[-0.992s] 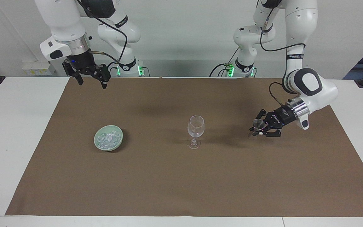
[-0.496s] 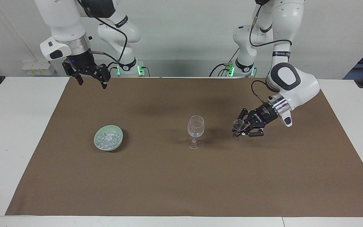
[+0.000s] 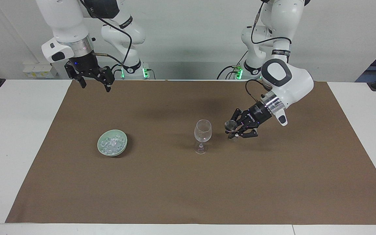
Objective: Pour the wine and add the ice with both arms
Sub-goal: 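Lift and carry the bottle with the left gripper toward the wine glass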
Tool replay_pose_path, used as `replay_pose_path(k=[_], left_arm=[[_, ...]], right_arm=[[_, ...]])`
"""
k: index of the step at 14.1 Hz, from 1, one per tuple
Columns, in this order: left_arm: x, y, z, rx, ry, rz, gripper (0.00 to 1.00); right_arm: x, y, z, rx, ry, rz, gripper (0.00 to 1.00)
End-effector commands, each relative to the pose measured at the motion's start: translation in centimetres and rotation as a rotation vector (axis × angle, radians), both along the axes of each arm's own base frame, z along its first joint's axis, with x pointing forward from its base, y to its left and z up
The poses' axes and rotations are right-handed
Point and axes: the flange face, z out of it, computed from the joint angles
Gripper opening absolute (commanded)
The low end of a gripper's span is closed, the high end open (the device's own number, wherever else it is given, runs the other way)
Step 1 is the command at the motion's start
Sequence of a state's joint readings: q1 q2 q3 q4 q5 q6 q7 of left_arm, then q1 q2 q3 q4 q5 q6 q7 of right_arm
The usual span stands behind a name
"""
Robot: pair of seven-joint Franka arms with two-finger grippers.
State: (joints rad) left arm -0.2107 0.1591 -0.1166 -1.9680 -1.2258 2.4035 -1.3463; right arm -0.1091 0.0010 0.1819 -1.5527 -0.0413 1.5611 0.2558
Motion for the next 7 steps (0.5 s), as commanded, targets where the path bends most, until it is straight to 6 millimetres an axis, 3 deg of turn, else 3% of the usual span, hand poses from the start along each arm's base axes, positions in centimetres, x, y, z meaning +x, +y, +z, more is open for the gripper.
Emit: replay_pose_path(k=[1, 7], left_arm=[[-0.30, -0.26, 1.13, 0.016, -0.001, 0.009, 0.00], [-0.61, -1.13, 1.13, 0.028, -0.001, -0.009, 0.00]], right_arm=[[-0.65, -0.33, 0.05, 0.017, 0.005, 0.015, 1.00], [-0.65, -0.33, 0.05, 0.017, 0.005, 0.015, 1.00]])
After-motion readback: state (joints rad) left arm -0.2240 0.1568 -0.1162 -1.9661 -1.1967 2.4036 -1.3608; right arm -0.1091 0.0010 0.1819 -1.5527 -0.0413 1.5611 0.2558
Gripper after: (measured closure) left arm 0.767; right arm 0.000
